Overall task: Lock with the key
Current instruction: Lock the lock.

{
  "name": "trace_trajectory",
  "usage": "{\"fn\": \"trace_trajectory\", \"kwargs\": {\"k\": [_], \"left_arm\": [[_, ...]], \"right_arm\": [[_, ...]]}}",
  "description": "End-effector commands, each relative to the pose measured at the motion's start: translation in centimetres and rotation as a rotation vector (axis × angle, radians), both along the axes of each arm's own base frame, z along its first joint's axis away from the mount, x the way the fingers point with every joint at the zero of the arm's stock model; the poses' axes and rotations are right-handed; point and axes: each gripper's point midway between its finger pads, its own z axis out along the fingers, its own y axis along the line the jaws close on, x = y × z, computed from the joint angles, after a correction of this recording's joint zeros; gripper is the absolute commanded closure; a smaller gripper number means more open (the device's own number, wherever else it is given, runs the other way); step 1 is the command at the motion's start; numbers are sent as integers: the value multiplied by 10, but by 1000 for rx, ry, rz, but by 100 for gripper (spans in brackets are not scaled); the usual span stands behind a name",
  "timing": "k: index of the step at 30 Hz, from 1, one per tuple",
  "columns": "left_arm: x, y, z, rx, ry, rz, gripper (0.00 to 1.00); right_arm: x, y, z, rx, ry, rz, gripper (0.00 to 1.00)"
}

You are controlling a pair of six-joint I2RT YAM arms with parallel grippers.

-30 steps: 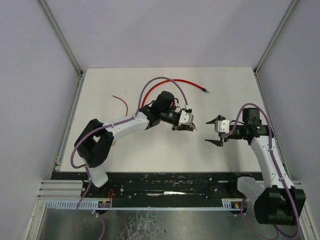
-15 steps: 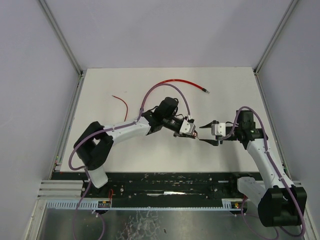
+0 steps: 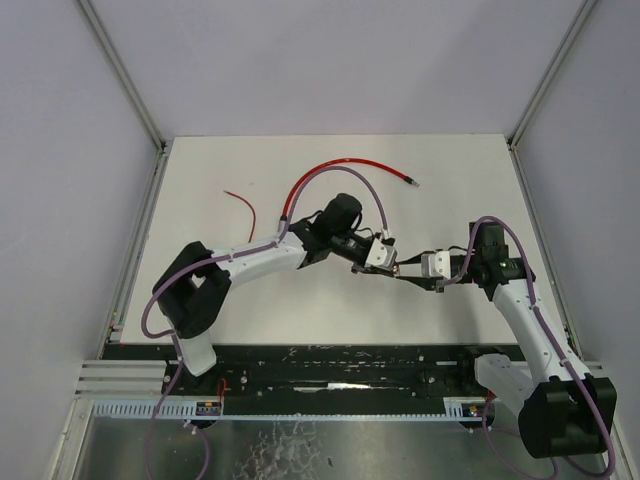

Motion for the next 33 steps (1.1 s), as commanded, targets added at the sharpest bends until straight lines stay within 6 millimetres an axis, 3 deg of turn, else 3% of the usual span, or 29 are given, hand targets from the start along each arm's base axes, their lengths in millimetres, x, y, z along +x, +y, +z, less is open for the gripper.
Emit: {"fn": "trace_trajectory", "kwargs": {"k": [1, 16, 21, 33], "left_arm": [[1, -8, 8, -11, -29, -16, 100], [-1, -9, 6, 2, -27, -22, 100], [-3, -10, 8, 0, -18, -33, 100], [-20, -8, 8, 102, 150, -131, 100]], "right_arm": [[-2, 5, 16, 23, -42, 33, 62], [0, 5, 9, -19, -44, 26, 83], [0, 5, 10, -29, -48, 22, 95], [-12, 6, -3, -219, -214, 132, 96]]}}
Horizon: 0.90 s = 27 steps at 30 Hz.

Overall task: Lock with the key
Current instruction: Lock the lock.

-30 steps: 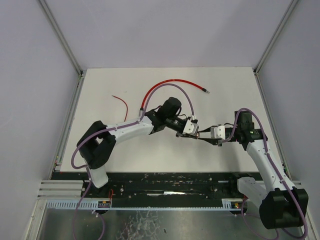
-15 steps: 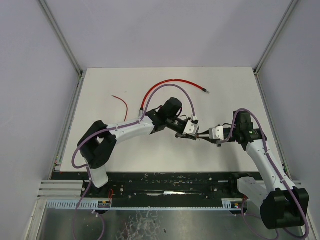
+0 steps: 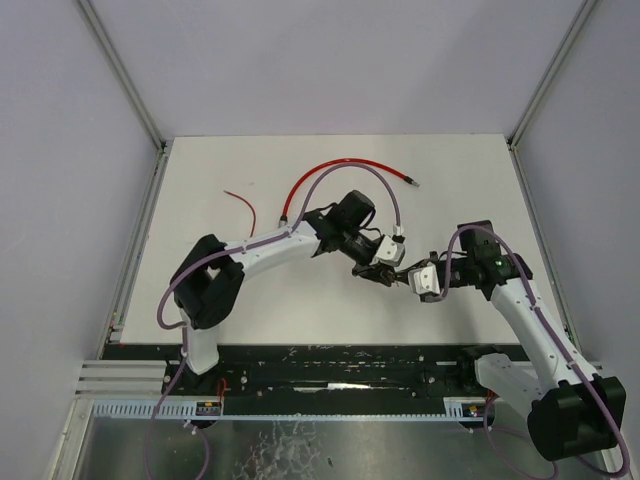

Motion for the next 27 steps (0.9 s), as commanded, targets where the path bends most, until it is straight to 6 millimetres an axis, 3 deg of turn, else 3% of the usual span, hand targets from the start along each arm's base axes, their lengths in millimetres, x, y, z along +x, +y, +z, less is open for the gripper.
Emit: {"fn": "trace_trajectory", "kwargs": {"k": [1, 7, 10, 17, 22, 27], "left_arm": [[-5, -9, 26, -46, 8, -65, 100], [-11, -7, 31, -49, 68, -100, 100], [-14, -6, 31, -38, 105, -113, 100], [-15, -4, 33, -34, 130, -133, 100], [-14, 0, 31, -23, 127, -136, 100], [-10, 6, 26, 14, 157, -137, 100]], "right_arm": [[-6, 1, 5, -75, -104, 69, 96], [-18, 4, -2, -134, -190, 191, 95], [-22, 7, -6, -156, -201, 233, 89], [-23, 7, -13, -201, -215, 258, 85], [-17, 0, -14, -266, -240, 236, 99], [-17, -10, -12, -350, -327, 292, 100]]}}
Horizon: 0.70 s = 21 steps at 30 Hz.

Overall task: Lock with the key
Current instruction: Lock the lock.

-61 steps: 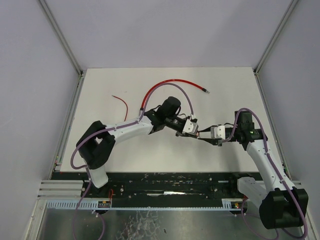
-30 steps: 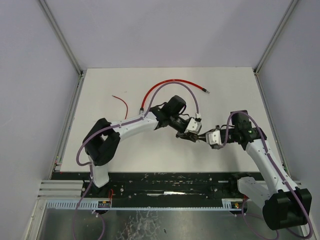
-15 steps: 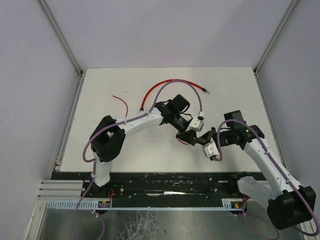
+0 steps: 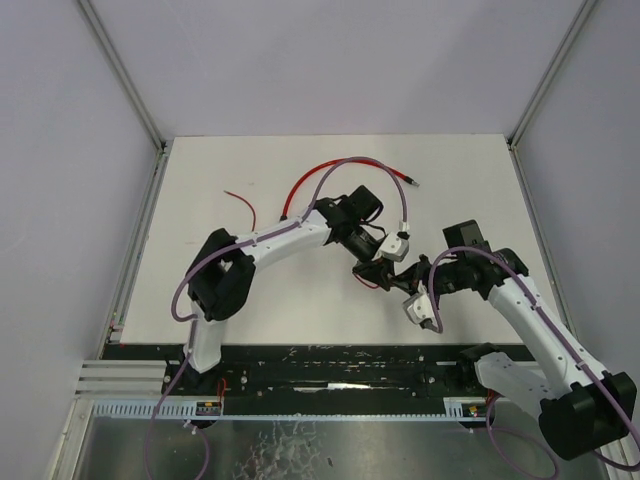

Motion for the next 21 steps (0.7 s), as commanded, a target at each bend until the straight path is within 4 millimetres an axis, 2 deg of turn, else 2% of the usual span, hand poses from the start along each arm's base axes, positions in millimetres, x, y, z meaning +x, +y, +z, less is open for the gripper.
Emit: {"fn": "trace_trajectory", "kwargs": {"k": [1, 6, 9, 19, 21], "left_arm": [[-1, 1, 26, -61, 40, -55, 100], [-1, 1, 19, -16, 102, -85, 100], [-3, 2, 16, -3, 121, -105, 100], [-3, 6, 22, -39, 138, -126, 100], [-3, 7, 25, -49, 116, -132, 100]], "right_arm": [[-5, -18, -5, -156, -67, 59, 100], [-11, -26, -2, -306, -121, 229, 100], [-13, -26, -3, -354, -126, 265, 99], [-22, -25, 9, -319, -88, 196, 100], [-23, -20, 11, -274, -44, 147, 96]]}}
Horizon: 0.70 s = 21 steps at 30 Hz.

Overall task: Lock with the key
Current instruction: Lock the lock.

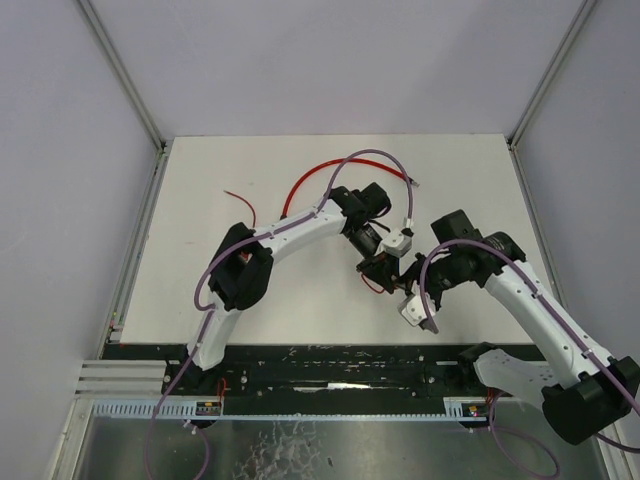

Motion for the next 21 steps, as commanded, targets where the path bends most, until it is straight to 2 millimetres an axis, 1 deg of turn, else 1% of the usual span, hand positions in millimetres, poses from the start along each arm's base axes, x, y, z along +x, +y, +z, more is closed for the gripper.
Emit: {"fn": "trace_trajectory", "kwargs": {"k": [1, 2, 4, 6, 7, 8, 9, 11, 13, 15, 18, 21], "left_arm": [[4, 14, 19, -23, 1, 7, 100], [4, 14, 19, -30, -13, 9, 100], [9, 11, 25, -71, -67, 35, 100], [16, 8, 25, -85, -108, 97, 100], [21, 6, 26, -93, -126, 136, 100], [25, 7, 21, -93, -142, 179, 100], [30, 5, 22, -104, -161, 221, 100], [39, 3, 23, -115, -214, 284, 100], [45, -1, 24, -124, -276, 339, 100], [49, -6, 18, -113, -354, 388, 100], [45, -14, 16, -109, -383, 385, 100], [41, -15, 16, -112, -378, 366, 100]], "right_arm": [[-17, -5, 7, 7, 9, 27, 86], [-17, -1, 10, 50, 36, -23, 77], [-18, 4, 18, 130, 55, -103, 65], [-16, 0, 29, 226, 59, -196, 55], [-17, -2, 32, 266, 79, -225, 52], [-21, -4, 34, 300, 87, -239, 50], [-24, -4, 35, 331, 106, -245, 49], [-24, 0, 42, 406, 156, -280, 48], [-19, 3, 47, 456, 199, -312, 48], [-12, 7, 50, 483, 230, -334, 49], [-7, 9, 45, 483, 226, -316, 52], [2, 5, 30, 451, 191, -337, 54]]}}
